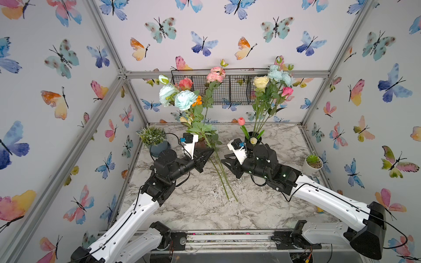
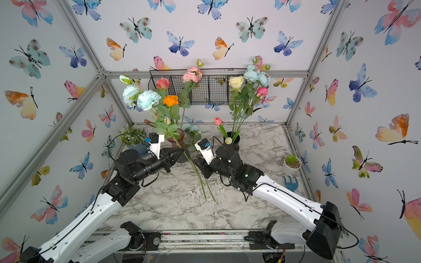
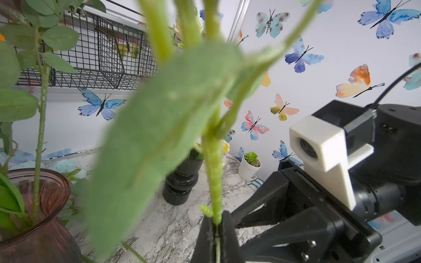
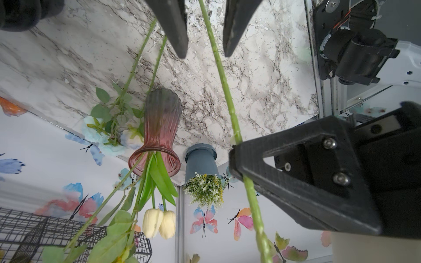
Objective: Pick out blue flowers from the vase
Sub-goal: Place the flower at the center of the board.
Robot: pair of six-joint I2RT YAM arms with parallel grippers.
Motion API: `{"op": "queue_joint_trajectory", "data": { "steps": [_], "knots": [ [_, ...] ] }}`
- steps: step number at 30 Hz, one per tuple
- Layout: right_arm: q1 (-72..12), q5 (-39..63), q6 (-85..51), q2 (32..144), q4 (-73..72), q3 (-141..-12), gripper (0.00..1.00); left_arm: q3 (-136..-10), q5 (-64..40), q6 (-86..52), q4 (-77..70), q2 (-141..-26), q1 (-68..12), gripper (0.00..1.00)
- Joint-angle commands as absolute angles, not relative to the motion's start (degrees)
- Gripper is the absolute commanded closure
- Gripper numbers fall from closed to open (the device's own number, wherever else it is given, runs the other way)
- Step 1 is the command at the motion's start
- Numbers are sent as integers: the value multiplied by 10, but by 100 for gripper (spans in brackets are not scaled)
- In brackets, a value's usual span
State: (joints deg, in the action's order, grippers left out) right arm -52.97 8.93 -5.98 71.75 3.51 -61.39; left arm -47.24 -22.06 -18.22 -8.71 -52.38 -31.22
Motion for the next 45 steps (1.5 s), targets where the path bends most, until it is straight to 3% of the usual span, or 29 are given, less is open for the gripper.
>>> {"op": "queue_joint_trajectory", "data": {
  "steps": [1, 16, 25, 29, 38, 45],
  "knots": [
    [-535, 102, -73, 731, 9, -600, 70, -476, -207, -171, -104, -533, -319, 97],
    [-537, 99, -76, 771, -6, -608, 71, -474, -197, -171, -103, -528, -332, 97],
    [-539, 103, -77, 775, -15, -607, 91, -467, -184, -171, -104, -529, -336, 97],
    [-539, 98, -78, 765, -9, -603, 99, -464, -166, -169, -101, -521, -336, 92],
    [-540, 97, -82, 755, -8, -594, 99, -458, -166, -174, -109, -534, -336, 73],
    [-540, 84, -84, 744, 0, -585, 99, -461, -159, -172, -104, -530, -336, 68]
  ]
}}
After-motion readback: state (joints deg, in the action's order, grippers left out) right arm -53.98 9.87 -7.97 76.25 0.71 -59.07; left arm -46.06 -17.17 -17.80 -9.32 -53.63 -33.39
